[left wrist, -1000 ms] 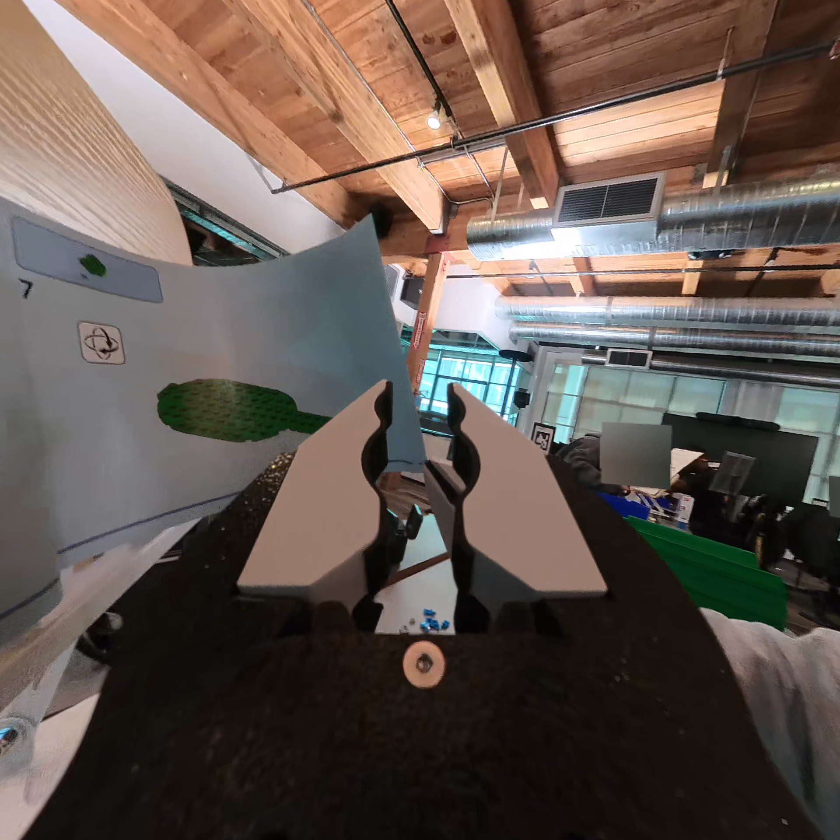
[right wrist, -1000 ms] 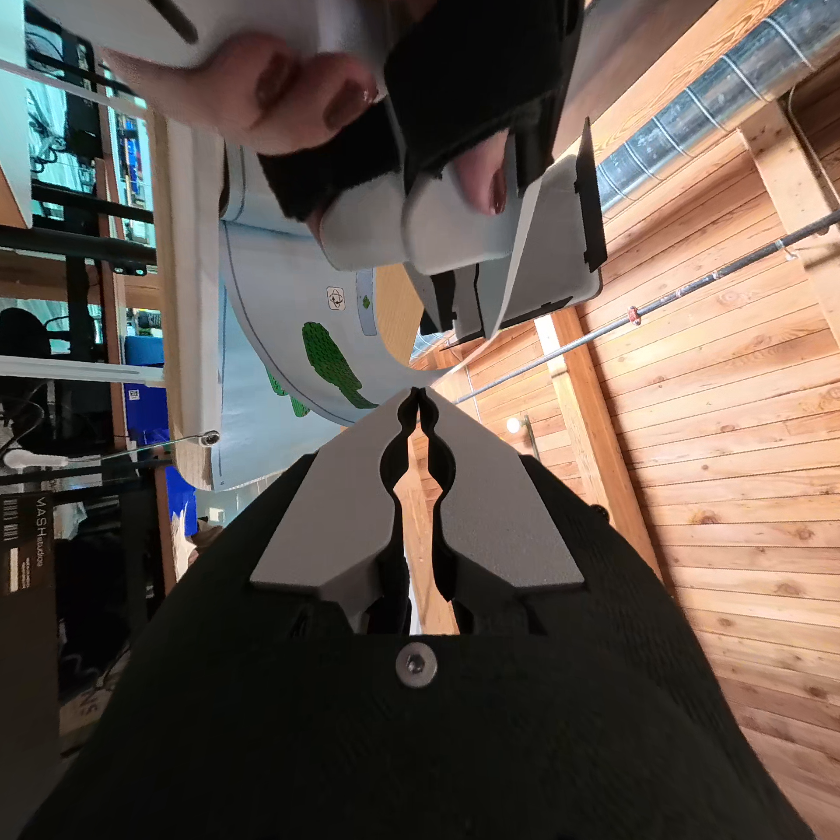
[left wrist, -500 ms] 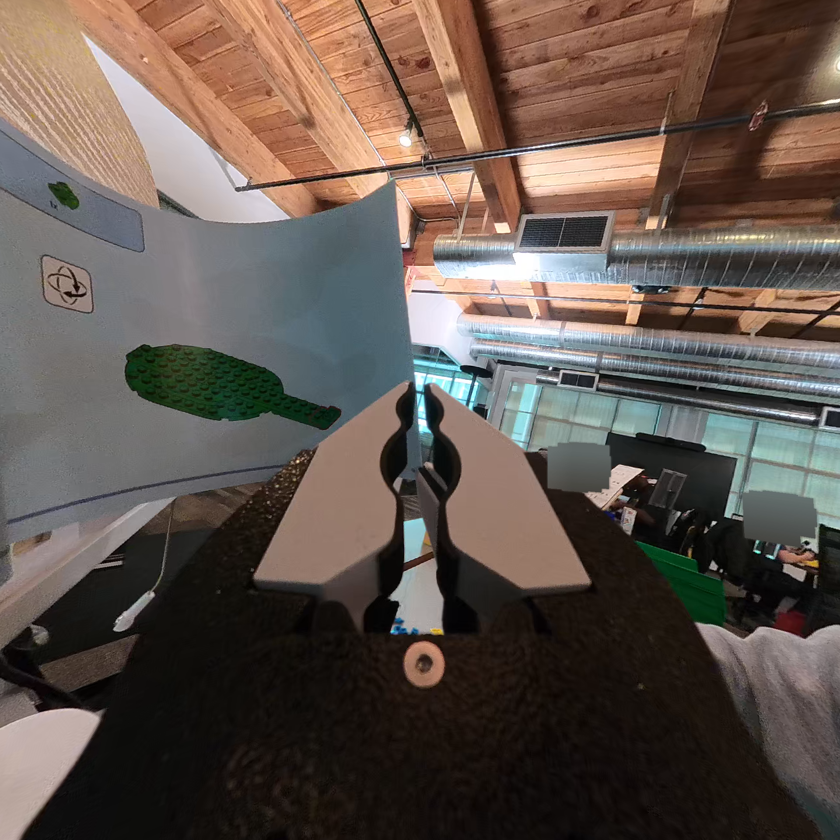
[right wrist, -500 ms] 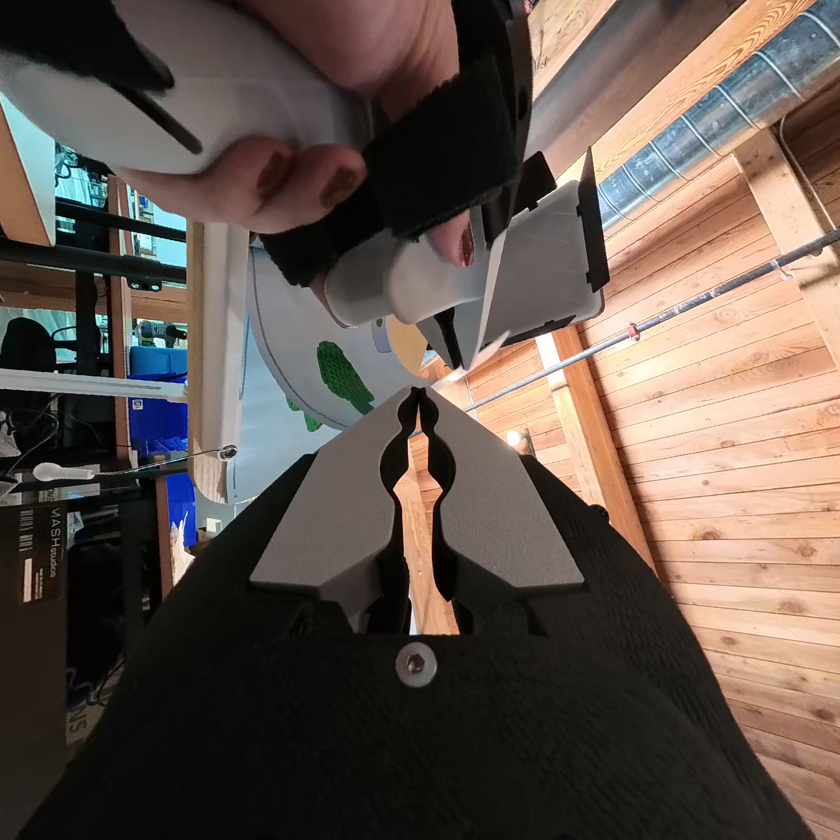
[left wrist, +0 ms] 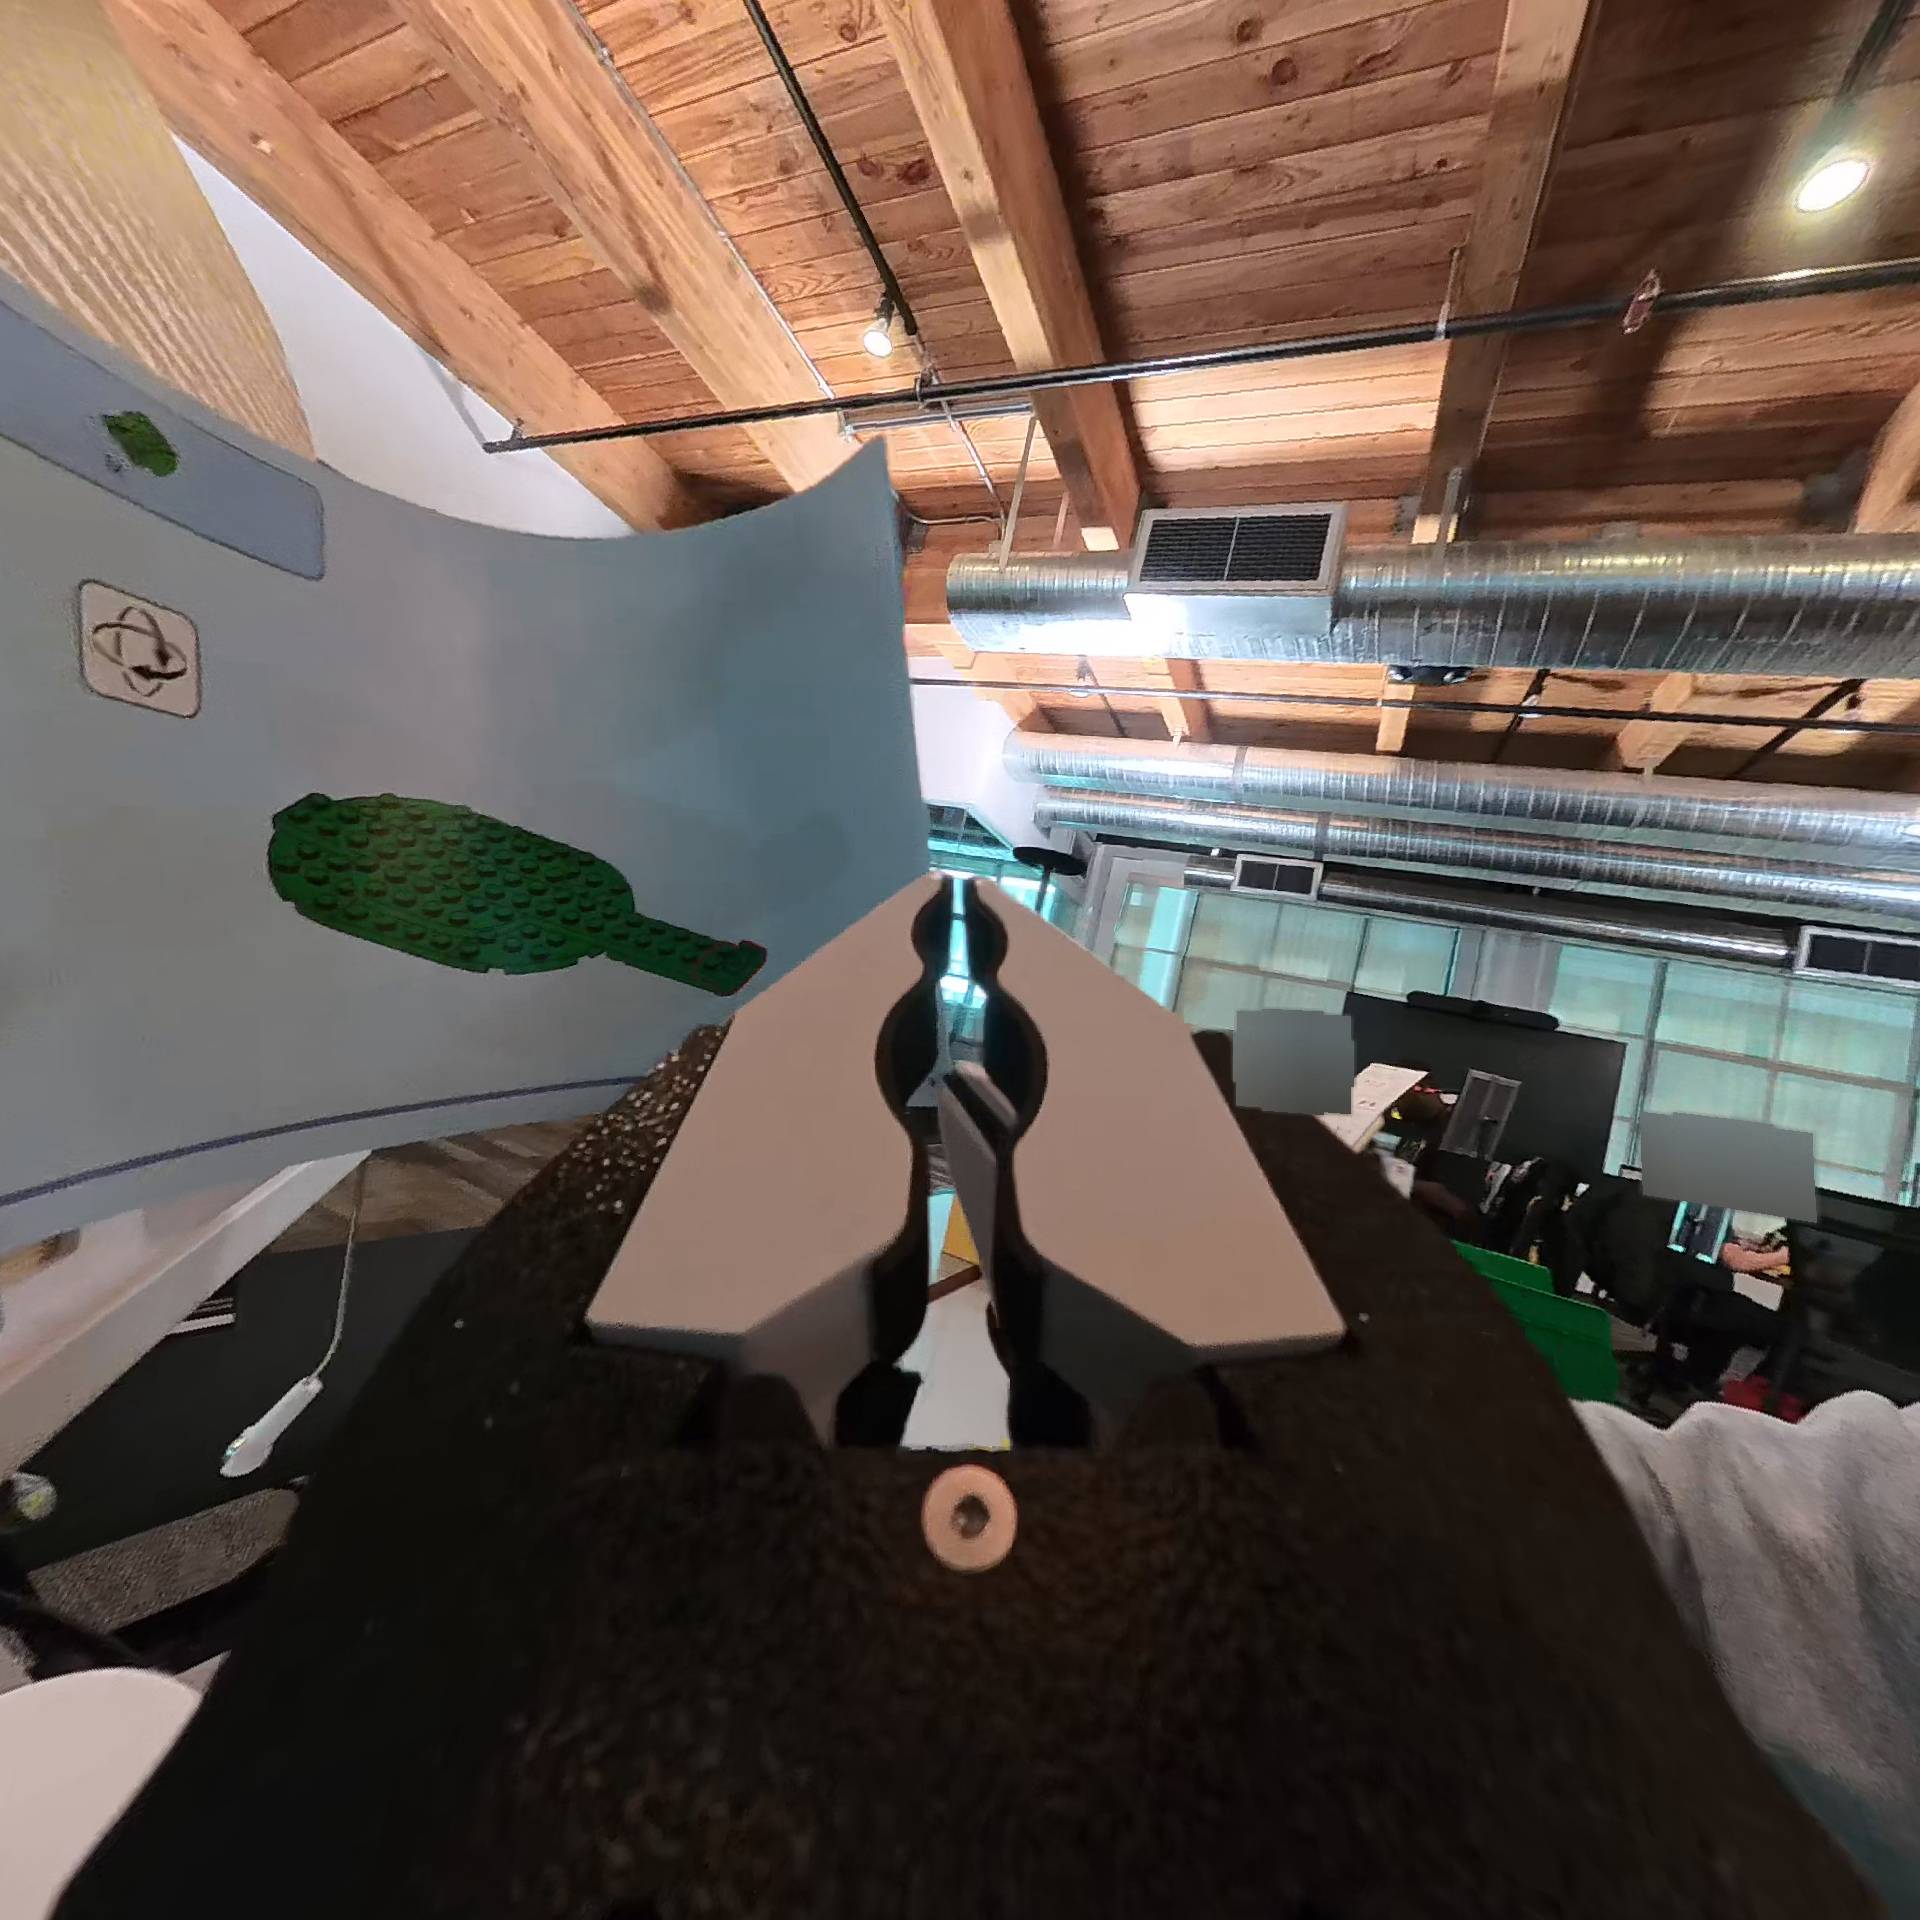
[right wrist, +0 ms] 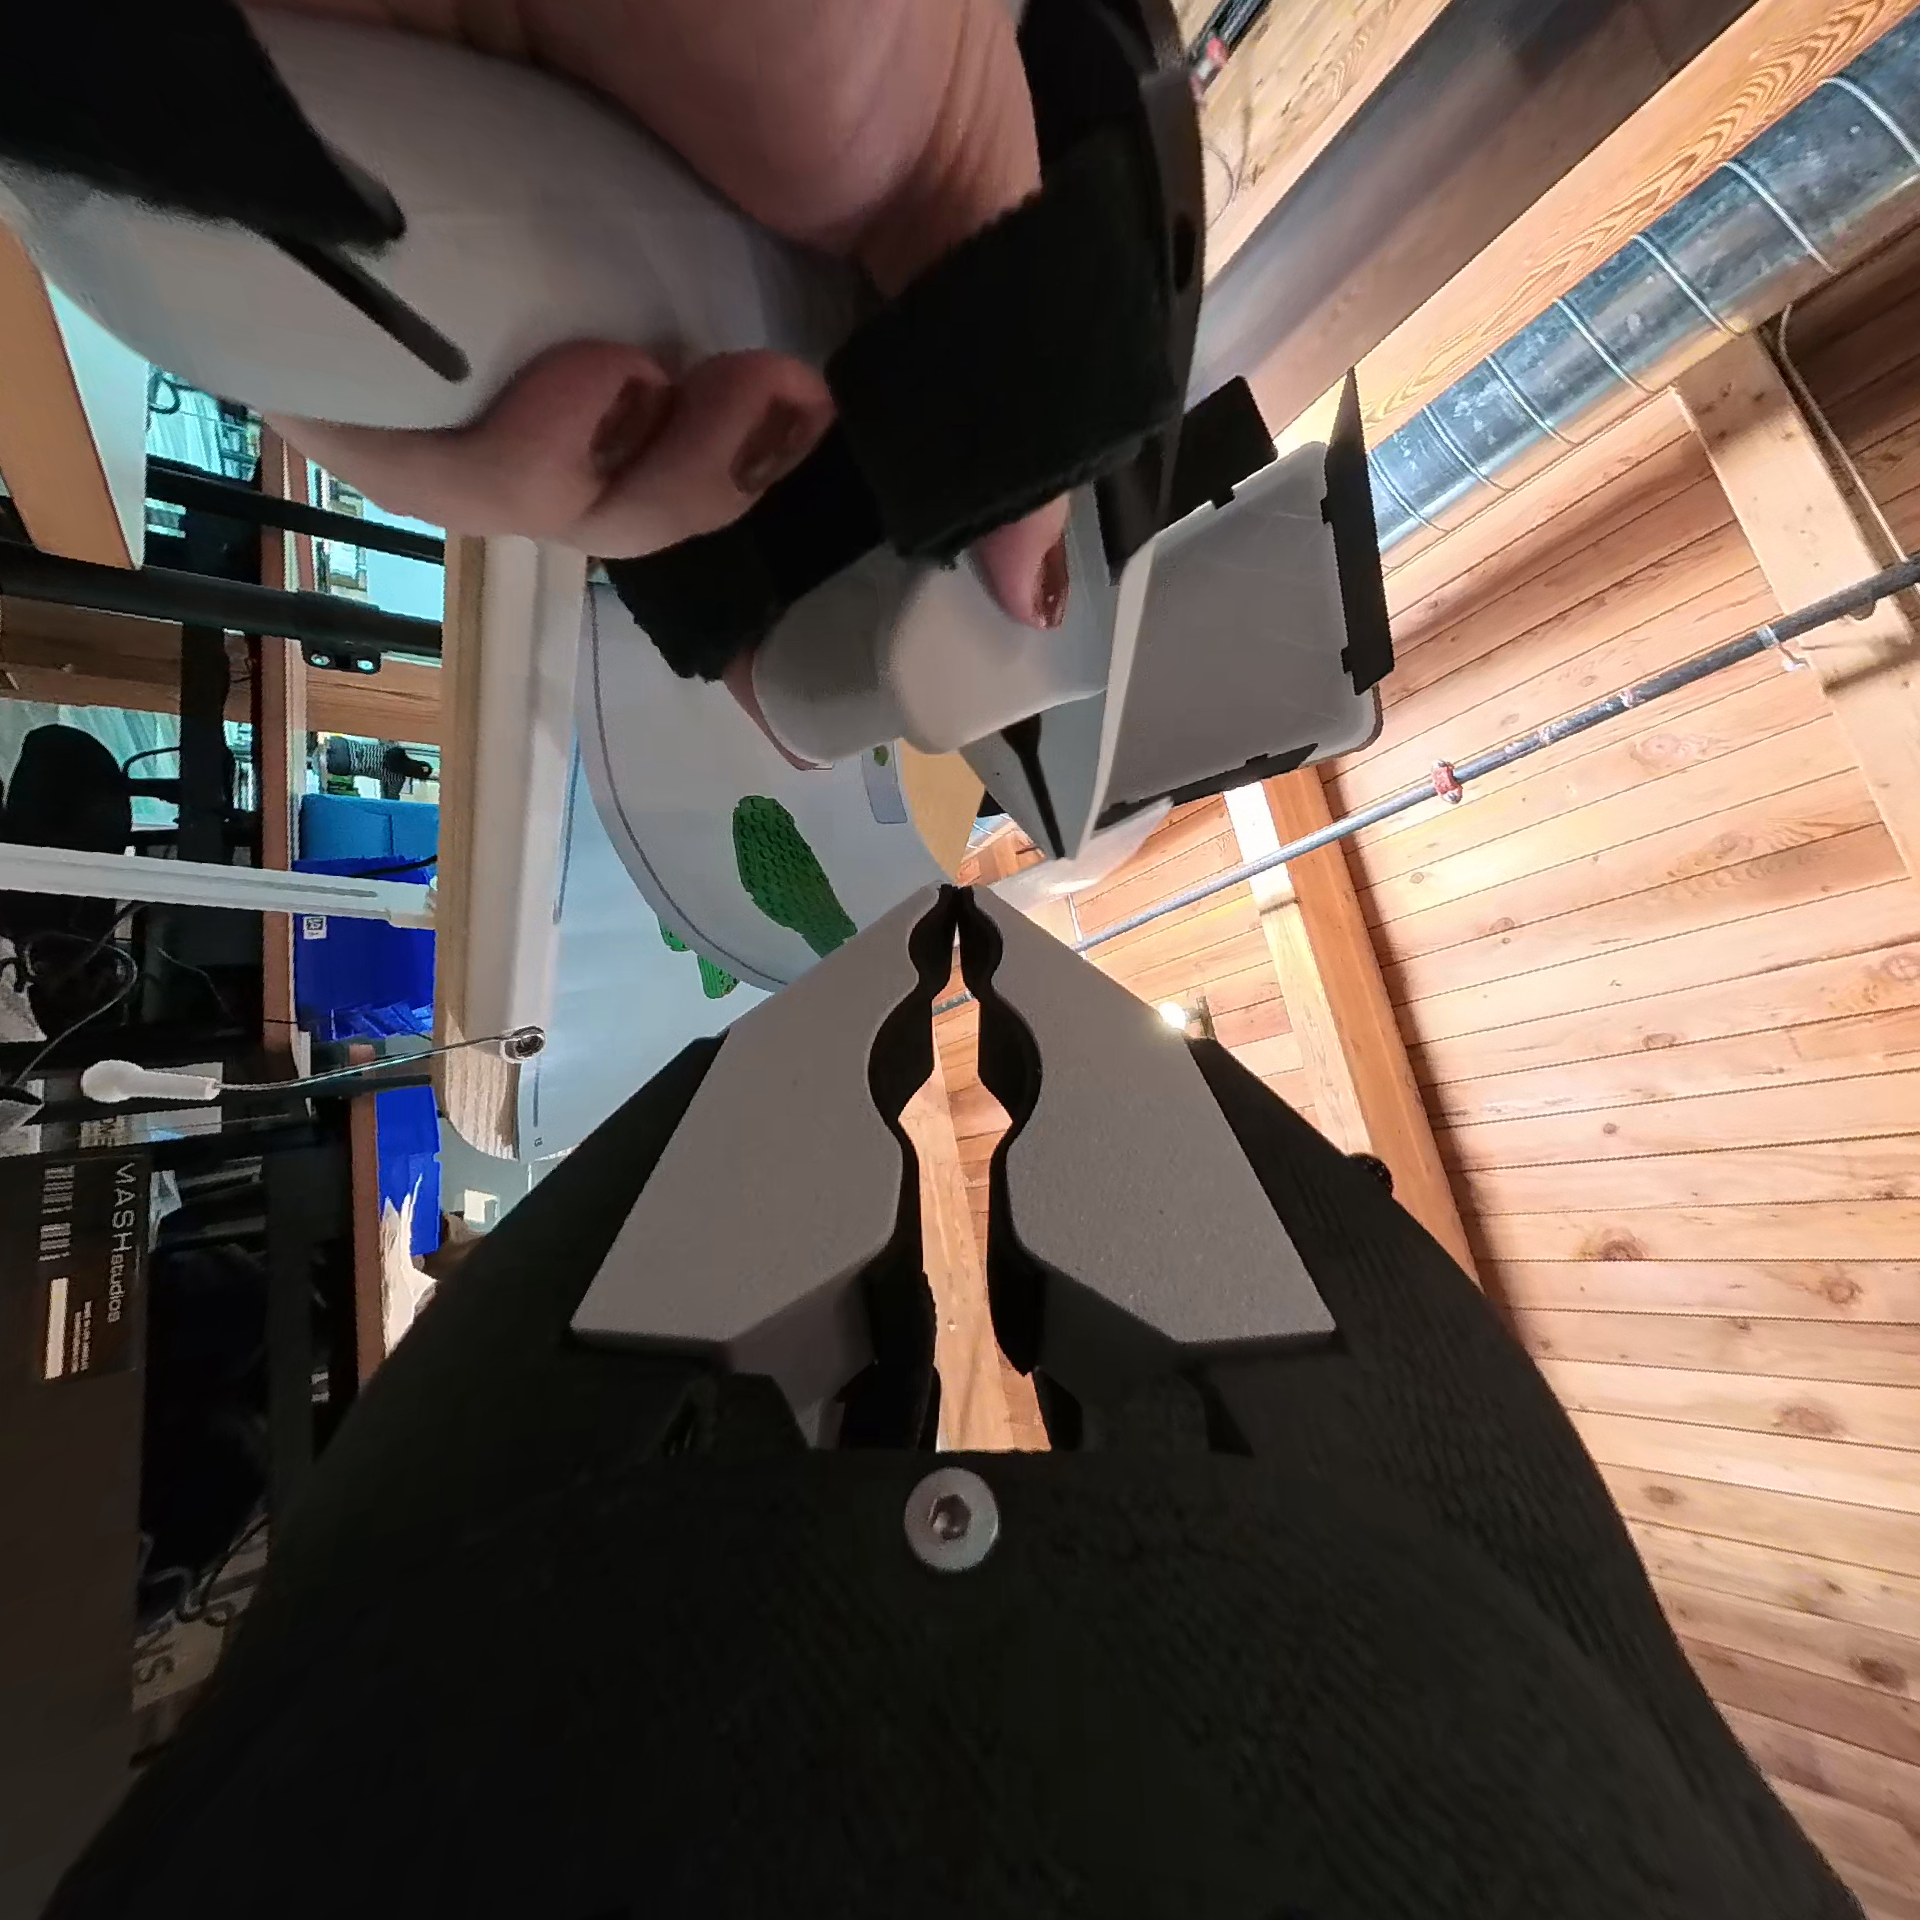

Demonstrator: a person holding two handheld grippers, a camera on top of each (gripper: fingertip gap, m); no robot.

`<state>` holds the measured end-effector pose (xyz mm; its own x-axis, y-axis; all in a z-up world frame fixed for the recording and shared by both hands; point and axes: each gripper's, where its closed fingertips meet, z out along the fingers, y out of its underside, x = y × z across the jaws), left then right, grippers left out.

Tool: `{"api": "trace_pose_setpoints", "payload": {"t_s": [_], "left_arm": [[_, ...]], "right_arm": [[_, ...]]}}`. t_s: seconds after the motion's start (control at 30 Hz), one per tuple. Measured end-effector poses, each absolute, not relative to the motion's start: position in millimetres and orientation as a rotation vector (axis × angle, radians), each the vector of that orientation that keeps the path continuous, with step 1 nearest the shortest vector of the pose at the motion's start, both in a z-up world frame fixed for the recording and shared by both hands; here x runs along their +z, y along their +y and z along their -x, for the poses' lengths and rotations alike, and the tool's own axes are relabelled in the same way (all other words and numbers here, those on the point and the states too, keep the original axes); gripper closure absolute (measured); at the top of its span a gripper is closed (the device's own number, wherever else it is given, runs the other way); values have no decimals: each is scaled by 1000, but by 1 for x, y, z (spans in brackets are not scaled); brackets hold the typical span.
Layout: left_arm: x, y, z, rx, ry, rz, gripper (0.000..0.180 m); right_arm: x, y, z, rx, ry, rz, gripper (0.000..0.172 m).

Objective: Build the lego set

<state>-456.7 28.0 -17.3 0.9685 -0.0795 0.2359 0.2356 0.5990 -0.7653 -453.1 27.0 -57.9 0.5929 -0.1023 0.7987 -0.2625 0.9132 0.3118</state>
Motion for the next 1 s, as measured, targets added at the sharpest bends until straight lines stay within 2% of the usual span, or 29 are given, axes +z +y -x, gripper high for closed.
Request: {"api": "trace_pose_setpoints", "payload": {"t_s": [0.2,0.4,0.53,0.63,0.73,1.0], "left_arm": [[-18,28,456,-201,-178,905,180],[-18,24,461,-177,-205,890,167],[-19,25,460,-185,-196,897,173],[-19,26,457,-229,-180,897,171],[-21,26,458,-224,-189,900,180],[-23,28,458,-248,-181,906,180]], "right_arm": [[-58,26,453,93,-940,-432,172],[-57,26,452,93,-941,-432,172],[-58,24,452,92,-943,-439,172],[-59,22,452,93,-945,-445,172],[-61,21,452,93,-948,-450,172],[-64,21,452,100,-963,-451,172]]}}
